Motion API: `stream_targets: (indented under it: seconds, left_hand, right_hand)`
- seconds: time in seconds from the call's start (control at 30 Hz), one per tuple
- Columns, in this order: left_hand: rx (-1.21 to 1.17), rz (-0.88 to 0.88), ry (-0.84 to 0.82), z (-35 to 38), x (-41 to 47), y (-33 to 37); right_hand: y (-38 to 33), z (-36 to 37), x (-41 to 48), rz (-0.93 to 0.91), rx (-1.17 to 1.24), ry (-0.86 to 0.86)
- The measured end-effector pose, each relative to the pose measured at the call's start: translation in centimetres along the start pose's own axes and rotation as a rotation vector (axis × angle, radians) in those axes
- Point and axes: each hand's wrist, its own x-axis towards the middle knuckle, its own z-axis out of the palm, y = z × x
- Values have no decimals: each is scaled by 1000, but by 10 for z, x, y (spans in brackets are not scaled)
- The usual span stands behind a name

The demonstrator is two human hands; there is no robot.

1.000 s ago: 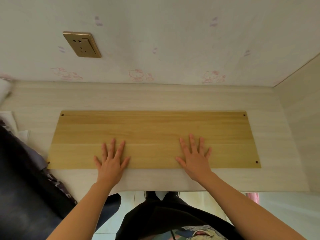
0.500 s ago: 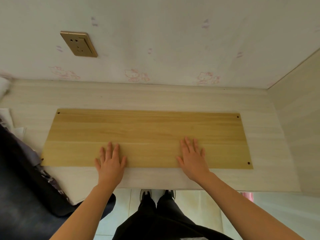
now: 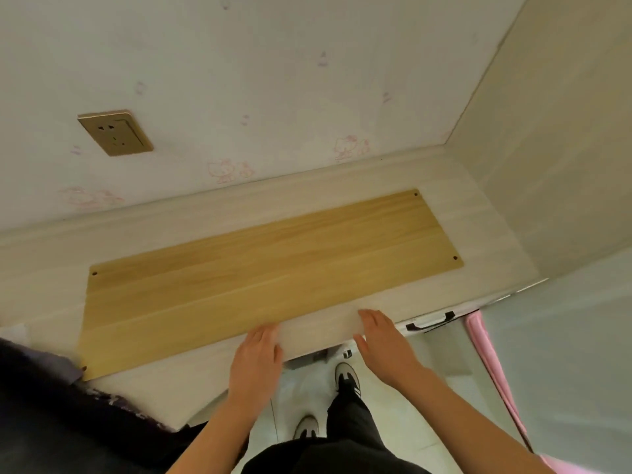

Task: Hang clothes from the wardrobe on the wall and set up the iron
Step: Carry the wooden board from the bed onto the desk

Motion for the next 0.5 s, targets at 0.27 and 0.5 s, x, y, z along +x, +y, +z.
stream_targets:
  seconds: [0.27,0.5]
  left_hand:
    - [16,264,-100,-4,-42,6]
    - [102,606,-206,13,-66,57]
  right_hand:
    - [-12,45,-97,186,9,107]
    - [1,66,-181,411,75,263]
